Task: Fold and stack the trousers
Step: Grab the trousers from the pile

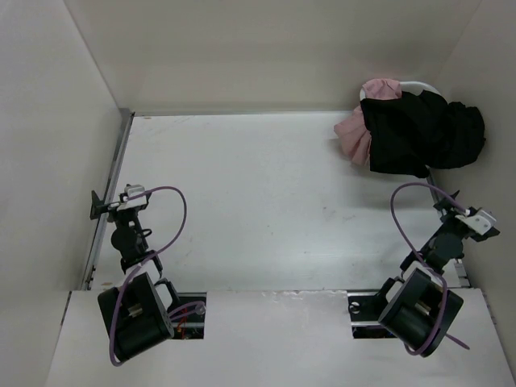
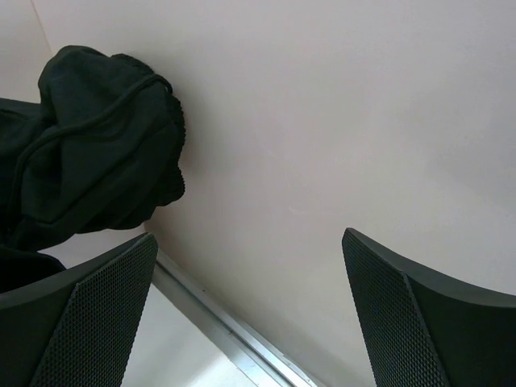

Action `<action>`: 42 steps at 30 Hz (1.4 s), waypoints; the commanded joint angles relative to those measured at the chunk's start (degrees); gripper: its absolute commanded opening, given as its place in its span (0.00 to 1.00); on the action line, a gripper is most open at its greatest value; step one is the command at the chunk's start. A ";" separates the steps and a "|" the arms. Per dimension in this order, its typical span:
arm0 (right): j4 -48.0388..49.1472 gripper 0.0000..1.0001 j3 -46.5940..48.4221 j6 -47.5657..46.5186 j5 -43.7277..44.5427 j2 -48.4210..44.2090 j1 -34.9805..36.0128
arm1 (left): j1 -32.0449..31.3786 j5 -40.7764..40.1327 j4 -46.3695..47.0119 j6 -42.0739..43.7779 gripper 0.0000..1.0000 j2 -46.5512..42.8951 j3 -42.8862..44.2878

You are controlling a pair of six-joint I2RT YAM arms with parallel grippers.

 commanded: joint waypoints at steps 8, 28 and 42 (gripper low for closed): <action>11.61 1.00 -3.16 2.70 -0.47 0.64 -1.68 | 1.36 5.63 4.42 -1.26 1.00 -2.33 -4.43; -75.71 1.00 72.04 -15.06 17.24 21.89 31.73 | -37.29 10.74 -79.11 -6.88 1.00 -0.17 46.86; -104.84 0.80 97.91 -7.68 15.17 49.33 30.49 | -42.15 4.33 -75.65 -9.35 1.00 1.98 47.34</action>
